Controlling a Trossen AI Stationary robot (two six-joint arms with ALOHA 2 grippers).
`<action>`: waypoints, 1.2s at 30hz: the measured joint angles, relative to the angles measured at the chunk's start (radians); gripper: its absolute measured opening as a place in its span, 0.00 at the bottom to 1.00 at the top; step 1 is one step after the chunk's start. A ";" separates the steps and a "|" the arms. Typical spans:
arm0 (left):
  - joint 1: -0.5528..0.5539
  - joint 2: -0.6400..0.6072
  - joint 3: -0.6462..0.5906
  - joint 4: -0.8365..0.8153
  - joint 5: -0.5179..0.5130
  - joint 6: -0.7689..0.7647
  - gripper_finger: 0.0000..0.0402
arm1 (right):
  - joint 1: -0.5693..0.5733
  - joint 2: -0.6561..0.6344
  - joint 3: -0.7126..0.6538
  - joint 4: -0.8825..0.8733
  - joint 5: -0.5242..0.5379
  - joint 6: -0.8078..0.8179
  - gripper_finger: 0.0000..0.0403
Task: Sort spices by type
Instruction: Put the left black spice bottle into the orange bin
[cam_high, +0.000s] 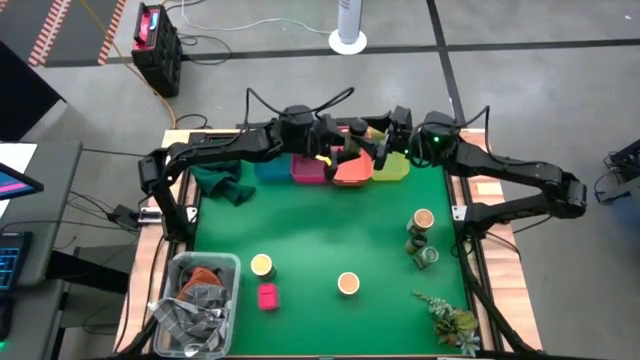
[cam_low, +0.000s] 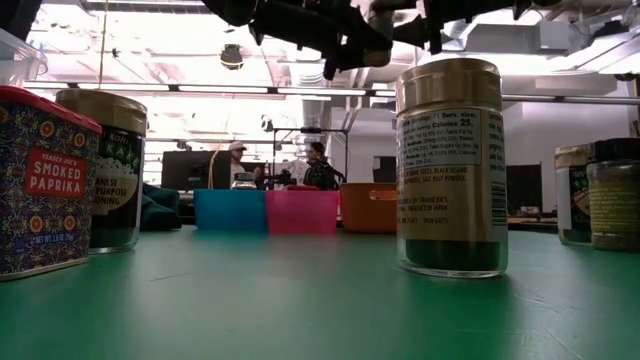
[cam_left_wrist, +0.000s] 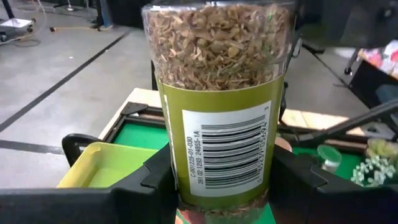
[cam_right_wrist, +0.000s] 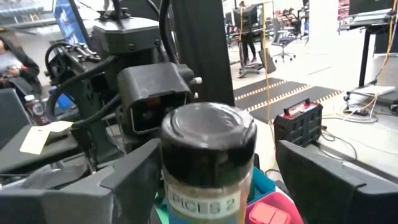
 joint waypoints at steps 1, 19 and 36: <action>0.000 0.000 0.000 -0.008 0.000 0.010 0.44 | -0.002 0.000 0.000 0.000 -0.001 0.000 0.83; -0.003 -0.002 0.000 -0.053 -0.003 0.081 0.44 | -0.002 0.000 0.000 -0.005 -0.006 -0.006 0.67; 0.002 -0.018 0.004 -0.139 -0.205 0.095 0.75 | -0.005 0.000 0.000 -0.007 0.027 -0.028 0.57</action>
